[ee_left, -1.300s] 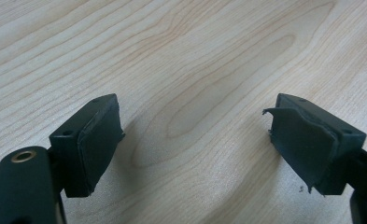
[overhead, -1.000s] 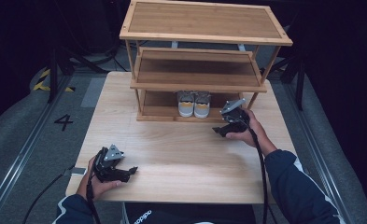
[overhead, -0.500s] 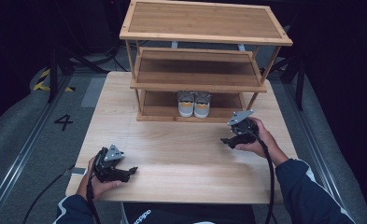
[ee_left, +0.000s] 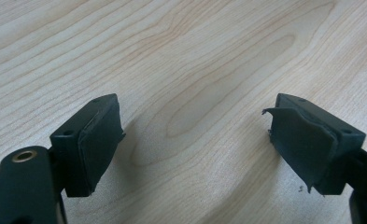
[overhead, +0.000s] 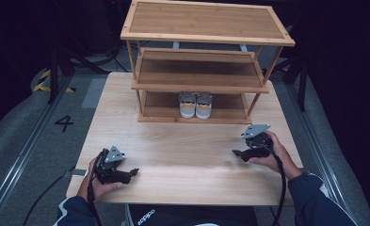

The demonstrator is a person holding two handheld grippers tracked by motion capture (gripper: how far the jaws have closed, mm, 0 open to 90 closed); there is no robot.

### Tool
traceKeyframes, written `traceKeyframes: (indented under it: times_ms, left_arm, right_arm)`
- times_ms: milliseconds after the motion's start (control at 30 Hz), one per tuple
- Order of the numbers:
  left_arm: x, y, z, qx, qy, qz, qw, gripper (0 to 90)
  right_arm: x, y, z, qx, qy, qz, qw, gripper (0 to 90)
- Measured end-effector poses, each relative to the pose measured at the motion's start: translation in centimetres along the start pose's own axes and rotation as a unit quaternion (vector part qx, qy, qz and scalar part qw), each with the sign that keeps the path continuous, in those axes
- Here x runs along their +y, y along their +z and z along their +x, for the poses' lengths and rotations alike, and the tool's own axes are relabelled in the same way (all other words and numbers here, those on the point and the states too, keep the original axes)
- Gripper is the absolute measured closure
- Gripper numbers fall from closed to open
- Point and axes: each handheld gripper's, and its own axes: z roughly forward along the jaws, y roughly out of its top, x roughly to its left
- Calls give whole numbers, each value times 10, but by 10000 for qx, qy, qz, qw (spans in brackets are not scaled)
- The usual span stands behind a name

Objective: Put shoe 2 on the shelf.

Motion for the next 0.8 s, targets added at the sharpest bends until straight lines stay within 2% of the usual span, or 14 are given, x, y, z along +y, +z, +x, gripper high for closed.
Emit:
traceKeyframes:
  times_ms: [333,533,700,800]
  left_arm:
    - [0,0,0,-2,-3,-3,10000,172]
    - [0,0,0,-8,-8,-4,10000,172]
    - [0,0,0,-9,-10,-4,10000,171]
    - [0,0,0,-7,-8,-3,10000,171]
  right_arm:
    - [-32,-16,-2,-74,189,-113,9997,236]
    - [-52,-25,-3,-112,284,-278,9991,219]
    - [-73,-33,-6,-106,498,-448,9977,211]
    - [-89,-38,-8,-133,732,-543,9957,206]
